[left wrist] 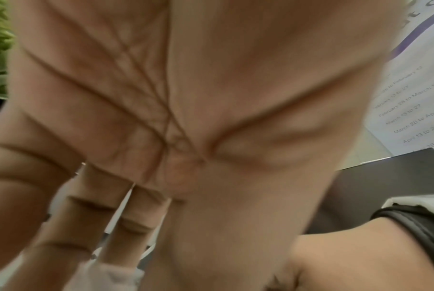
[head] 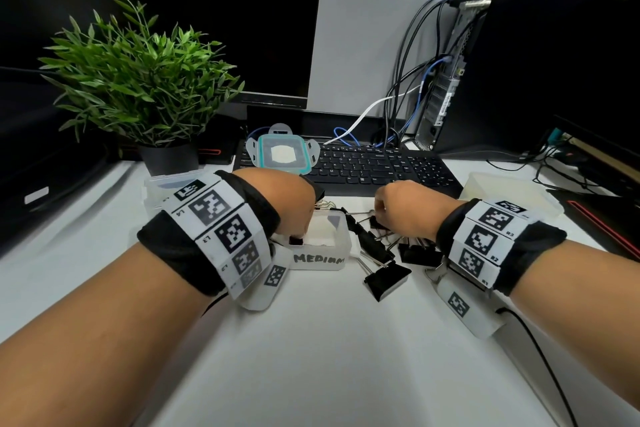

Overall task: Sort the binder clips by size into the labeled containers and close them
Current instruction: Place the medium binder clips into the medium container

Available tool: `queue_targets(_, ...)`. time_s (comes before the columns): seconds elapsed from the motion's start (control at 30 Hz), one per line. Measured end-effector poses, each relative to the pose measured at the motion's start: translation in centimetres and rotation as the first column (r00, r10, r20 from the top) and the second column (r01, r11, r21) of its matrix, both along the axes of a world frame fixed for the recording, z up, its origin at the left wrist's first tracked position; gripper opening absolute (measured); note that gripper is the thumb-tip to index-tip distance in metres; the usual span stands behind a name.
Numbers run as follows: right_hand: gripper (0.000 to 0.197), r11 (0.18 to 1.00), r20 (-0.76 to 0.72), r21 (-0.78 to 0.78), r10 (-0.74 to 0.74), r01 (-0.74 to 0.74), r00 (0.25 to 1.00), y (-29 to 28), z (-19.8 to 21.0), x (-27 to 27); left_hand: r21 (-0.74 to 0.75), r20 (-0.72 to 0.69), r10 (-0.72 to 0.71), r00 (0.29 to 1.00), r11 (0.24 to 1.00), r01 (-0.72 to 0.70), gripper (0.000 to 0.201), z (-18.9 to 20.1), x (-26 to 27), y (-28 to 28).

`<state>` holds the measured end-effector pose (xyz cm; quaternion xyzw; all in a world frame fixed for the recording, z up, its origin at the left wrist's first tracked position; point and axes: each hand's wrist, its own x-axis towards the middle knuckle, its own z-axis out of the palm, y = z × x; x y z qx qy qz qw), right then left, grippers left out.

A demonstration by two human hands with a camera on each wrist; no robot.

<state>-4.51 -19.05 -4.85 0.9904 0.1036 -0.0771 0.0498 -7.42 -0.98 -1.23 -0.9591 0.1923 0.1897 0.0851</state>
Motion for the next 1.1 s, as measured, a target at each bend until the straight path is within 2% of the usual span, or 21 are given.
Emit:
queue_targets(0.1,0.030,1.000,-0.031,-0.018,0.021,-0.022,0.999,0.1,-0.1,-0.2,0.024,0.038,-0.034,0.999,0.999,0.033,0.028,-0.1,0.0,0.0)
queue_targets(0.2,0.023,0.999,-0.034,-0.019,0.026,-0.027,0.999,0.1,0.0,-0.2,0.022,0.060,-0.031,0.998,0.999,0.030,0.027,-0.1,0.0,0.0)
queue_targets(0.33,0.021,0.999,-0.016,0.040,0.029,-0.028,0.999,-0.1,-0.1,-0.2,0.001,0.080,-0.018,0.997,1.000,0.018,0.026,-0.2,0.2,0.2)
queue_targets(0.43,0.024,0.980,0.131,0.194,0.025,-0.050,0.991,-0.2,0.0,0.0,-0.018,0.081,0.002,0.997,1.000,-0.001,0.025,-0.3,0.4,0.4)
queue_targets(0.53,0.026,0.925,0.303,0.346,0.045,-0.154,0.952,-0.1,0.3,0.0,-0.022,0.084,0.011,0.996,1.000,-0.009,0.026,-0.2,0.4,0.4)
queue_targets(0.7,0.020,0.846,0.376,0.417,0.173,-0.333,0.910,0.9,0.6,-0.9,-0.032,0.105,0.011,0.994,0.999,-0.008,0.028,0.1,0.1,0.2)
queue_targets(0.9,0.017,0.798,0.357,0.327,0.392,-0.506,0.848,2.4,0.3,-1.6,-0.065,0.136,0.025,0.990,0.998,-0.016,0.024,0.4,0.4,0.1)
queue_targets(1.1,0.011,0.774,0.352,0.299,0.455,-0.558,0.818,2.8,0.2,-1.8,-0.124,0.124,0.018,0.992,0.992,-0.002,0.016,0.1,0.9,0.6)
